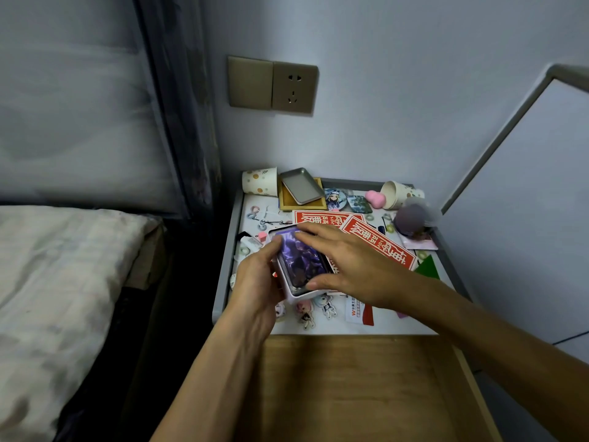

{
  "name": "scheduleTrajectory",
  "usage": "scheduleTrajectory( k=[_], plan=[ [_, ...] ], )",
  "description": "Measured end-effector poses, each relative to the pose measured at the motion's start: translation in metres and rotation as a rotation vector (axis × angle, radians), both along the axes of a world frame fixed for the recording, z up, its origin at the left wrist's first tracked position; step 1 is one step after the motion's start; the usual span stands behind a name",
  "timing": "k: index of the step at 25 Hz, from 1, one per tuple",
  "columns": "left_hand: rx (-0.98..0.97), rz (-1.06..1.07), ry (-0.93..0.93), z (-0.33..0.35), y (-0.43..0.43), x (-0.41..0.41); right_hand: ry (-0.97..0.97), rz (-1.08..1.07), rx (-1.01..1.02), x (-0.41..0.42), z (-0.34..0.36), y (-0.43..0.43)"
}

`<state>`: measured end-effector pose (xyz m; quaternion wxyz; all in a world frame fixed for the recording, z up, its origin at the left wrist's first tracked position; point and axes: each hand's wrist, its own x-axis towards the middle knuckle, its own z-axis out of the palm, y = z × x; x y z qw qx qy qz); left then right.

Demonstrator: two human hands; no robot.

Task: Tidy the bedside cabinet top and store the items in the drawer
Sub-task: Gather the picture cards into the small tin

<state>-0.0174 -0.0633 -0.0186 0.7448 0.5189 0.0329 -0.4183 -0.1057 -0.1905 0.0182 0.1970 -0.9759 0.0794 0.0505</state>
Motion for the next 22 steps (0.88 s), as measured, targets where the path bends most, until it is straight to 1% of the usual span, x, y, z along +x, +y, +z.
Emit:
scheduleTrajectory(
  k=[7, 14, 18, 22],
  plan=[
    [0.007, 0.006, -0.005, 0.003, 0.000, -0.002, 0.018, -0.016, 0.013, 0.000, 0.005, 0.005],
    [0.041, 0.052, -0.086, 0.009, -0.003, -0.007, 0.006, -0.029, 0.068, 0.001, 0.002, 0.008],
    [0.013, 0.126, -0.065, 0.013, -0.002, -0.008, -0.005, -0.020, 0.071, 0.004, 0.000, 0.011],
    [-0.019, 0.157, -0.071, 0.016, 0.000, -0.010, -0.037, -0.003, 0.069, 0.005, -0.004, 0.018]
  ],
)
